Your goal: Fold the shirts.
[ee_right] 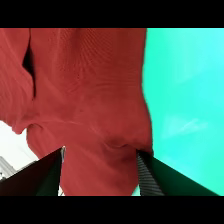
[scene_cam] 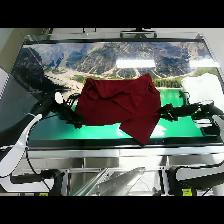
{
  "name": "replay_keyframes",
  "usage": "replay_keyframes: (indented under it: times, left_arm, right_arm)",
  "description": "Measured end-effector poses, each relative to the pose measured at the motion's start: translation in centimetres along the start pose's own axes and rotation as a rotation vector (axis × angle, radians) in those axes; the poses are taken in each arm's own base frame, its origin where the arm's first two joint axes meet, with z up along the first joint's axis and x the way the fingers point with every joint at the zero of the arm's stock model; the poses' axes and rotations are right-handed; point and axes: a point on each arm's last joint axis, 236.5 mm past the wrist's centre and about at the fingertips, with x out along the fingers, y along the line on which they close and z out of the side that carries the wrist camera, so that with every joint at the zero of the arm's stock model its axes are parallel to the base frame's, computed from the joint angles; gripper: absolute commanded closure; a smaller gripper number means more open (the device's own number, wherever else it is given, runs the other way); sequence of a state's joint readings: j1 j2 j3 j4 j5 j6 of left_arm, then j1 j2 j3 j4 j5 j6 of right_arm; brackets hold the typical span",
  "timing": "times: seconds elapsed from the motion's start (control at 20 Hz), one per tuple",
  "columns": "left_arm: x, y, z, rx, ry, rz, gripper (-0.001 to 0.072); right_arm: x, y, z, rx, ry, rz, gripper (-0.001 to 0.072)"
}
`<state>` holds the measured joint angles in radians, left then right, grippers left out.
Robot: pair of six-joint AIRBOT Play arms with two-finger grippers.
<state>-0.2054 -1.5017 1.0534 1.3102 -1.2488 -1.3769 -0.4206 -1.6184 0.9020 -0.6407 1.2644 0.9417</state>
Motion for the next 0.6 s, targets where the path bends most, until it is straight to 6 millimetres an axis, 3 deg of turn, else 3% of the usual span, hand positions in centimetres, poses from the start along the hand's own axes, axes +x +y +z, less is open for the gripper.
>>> replay_keyframes:
  times: [0.1,0.15,0.2,0.3,0.45,0.6]
  left_arm:
    - [-0.7,0.1,1.0,-0.002,-0.029,0.001,0.0677]
    - [-0.9,0.3,1.3,-0.006,-0.04,0.003,0.0677]
    - [-1.1,0.5,1.5,-0.011,-0.047,0.004,0.0677]
    - [-1.4,0.9,1.7,-0.023,-0.056,0.002,0.0677]
    - [-2.6,1.0,2.0,-0.041,-0.093,-0.039,0.0677]
    - [-5.5,0.5,3.0,-0.062,-0.2,-0.143,0.0677]
  right_arm:
    - [0.7,0.2,-0.3,0.002,0.022,0.01,0.0246]
    - [1.2,0.3,-0.6,0.004,0.037,0.014,0.042]
    - [1.6,-0.1,-0.8,0.005,0.051,0.005,0.054]
    - [2.5,-0.3,-1.2,0.013,0.075,0.004,0.0692]
    - [3.1,0.3,-1.3,0.026,0.083,0.033,0.0691]
    - [2.9,1.0,-0.3,0.011,0.045,0.044,0.0691]
